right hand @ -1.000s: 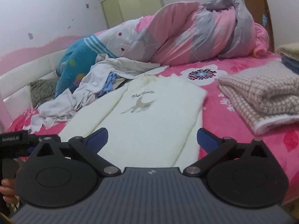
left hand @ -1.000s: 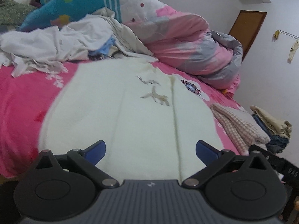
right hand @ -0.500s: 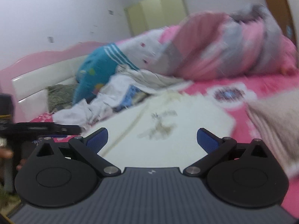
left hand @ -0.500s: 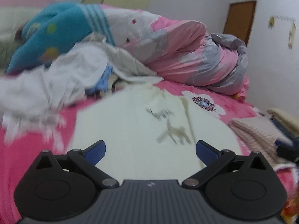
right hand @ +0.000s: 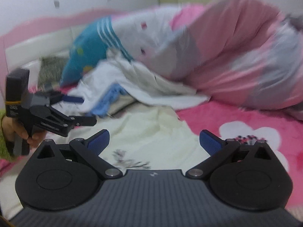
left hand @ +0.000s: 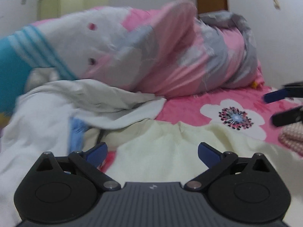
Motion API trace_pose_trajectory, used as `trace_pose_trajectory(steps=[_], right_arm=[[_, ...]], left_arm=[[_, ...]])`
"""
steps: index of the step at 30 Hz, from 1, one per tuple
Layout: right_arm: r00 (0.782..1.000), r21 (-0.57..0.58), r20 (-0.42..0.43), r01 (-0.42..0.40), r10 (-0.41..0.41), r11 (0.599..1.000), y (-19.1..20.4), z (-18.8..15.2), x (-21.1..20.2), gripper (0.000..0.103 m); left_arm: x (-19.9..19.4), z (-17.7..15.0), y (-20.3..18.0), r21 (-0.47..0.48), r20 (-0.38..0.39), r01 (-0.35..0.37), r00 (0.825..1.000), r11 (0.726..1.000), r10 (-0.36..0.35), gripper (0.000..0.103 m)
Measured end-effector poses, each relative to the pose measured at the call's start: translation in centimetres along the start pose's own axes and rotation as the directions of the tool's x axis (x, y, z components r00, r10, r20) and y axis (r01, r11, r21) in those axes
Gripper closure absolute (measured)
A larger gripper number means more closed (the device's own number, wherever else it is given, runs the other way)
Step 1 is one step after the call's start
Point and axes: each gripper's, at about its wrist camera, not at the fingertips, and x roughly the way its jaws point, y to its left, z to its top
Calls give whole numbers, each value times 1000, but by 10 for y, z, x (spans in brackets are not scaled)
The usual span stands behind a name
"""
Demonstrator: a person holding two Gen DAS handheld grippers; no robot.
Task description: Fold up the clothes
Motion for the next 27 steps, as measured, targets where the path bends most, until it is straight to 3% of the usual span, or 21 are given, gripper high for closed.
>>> trace_pose_trajectory(steps=[4,10,16,18,19,21,23,27], right_arm=[[995,-5,-99,-35,34,999,-35,4,69,3],[985,-1,-153,-79,78,997,-70,8,137,10],[964,18,-239,-111,112,994,-81,6,178,39],[963,-13,-253,-98,92,995,-78,2,183,49],[966,-28,-245,-94,84,995,-75,1,183,53],[972,-35,-222,-87,77,996,-72,2,177,76],[977,-47,-198,-86,75,995,-68,2,170,88],[984,-79,-172,-48,34,996,-57,3,161,92]], left_arm=[[64,6,5,40,-69,38,997,998,-35,10],[128,9,12,91,-147,87,986,992,-73,15],[153,5,11,110,-182,146,975,983,-125,28],[153,5,10,119,-172,145,977,982,-124,36],[151,6,9,122,-163,144,979,982,-124,46],[146,8,7,126,-146,143,981,982,-124,55],[141,10,4,132,-130,149,983,980,-132,76],[130,14,-1,119,-109,131,987,984,-118,88]])
